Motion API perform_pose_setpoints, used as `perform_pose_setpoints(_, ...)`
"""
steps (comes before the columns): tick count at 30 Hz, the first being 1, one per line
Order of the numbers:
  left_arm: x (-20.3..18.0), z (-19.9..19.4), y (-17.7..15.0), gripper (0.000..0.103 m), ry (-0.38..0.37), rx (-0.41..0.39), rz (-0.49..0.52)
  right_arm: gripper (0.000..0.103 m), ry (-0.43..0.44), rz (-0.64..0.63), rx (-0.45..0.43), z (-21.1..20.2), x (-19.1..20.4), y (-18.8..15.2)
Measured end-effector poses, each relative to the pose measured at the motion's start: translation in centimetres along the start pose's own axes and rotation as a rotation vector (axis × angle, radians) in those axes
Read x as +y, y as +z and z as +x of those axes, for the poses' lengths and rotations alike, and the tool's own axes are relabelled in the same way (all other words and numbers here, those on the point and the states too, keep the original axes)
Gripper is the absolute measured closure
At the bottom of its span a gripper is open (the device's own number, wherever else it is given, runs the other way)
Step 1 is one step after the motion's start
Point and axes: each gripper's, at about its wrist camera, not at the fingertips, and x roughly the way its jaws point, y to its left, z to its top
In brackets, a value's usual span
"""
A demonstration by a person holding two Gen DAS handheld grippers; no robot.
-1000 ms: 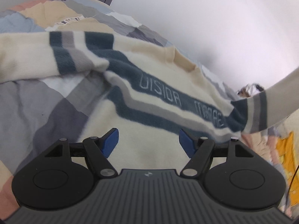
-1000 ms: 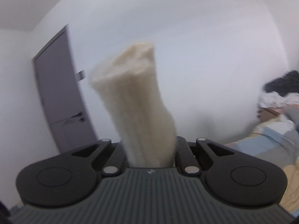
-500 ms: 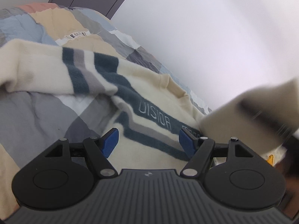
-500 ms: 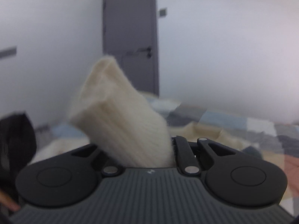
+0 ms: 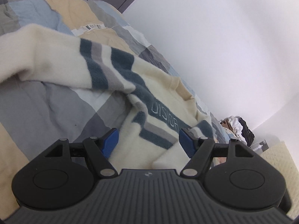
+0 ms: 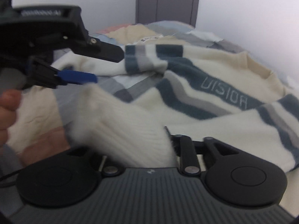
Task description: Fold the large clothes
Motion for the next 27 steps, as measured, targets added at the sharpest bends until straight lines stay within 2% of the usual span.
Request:
perform_pose_setpoints(1,-0.3,0.1,-0.1,0.027,0.002,-0.002,0.013,0.047,0.030,0.008,0.008,-0.8,0.0,0.0)
perform_pose_setpoints(2,-0.5,0.1,-0.2,0.027,0.005,-0.004,0.026,0.043,0.057,0.011,0.010,-1.3,0.5,-0.2)
perform_pose_setpoints(5,-1.4,0.0,-0.5,0.027,0.004,-0.014,0.073,0.042,0.127,-0.026,0.007,-3.9,1.3,-1.0)
perform_pose_setpoints(10,-2.7,-0.1,-1.1,0.028,0.001,-0.028,0.140,0.042,0.171,-0.018,-0.053,-7.6,0.3,-1.8)
perform_pose_setpoints(13,-3.5,0.2,-1.7,0.028,0.001,-0.012,0.167,0.042,0.131,0.032,-0.089,-9.0,-1.5,-2.0)
perform_pose_setpoints(16,-4.6,0.8,-2.7,0.029,-0.010,0.012,0.206,0.042,0.051,0.081,-0.138,-9.2,-3.6,-2.4)
perform_pose_setpoints(20,-6.5,1.9,-4.1,0.029,-0.005,0.041,0.292,0.042,-0.018,0.268,-0.165,-8.1,-6.9,-3.5)
perform_pose_setpoints(24,-7.6,3.3,-5.1,0.029,-0.006,0.072,0.337,0.042,-0.058,0.354,-0.146,-6.9,-8.5,-4.5)
perform_pose_setpoints(27,-8.1,4.8,-5.8,0.031,0.010,0.102,0.361,0.042,-0.052,0.418,-0.123,-6.1,-9.3,-5.3)
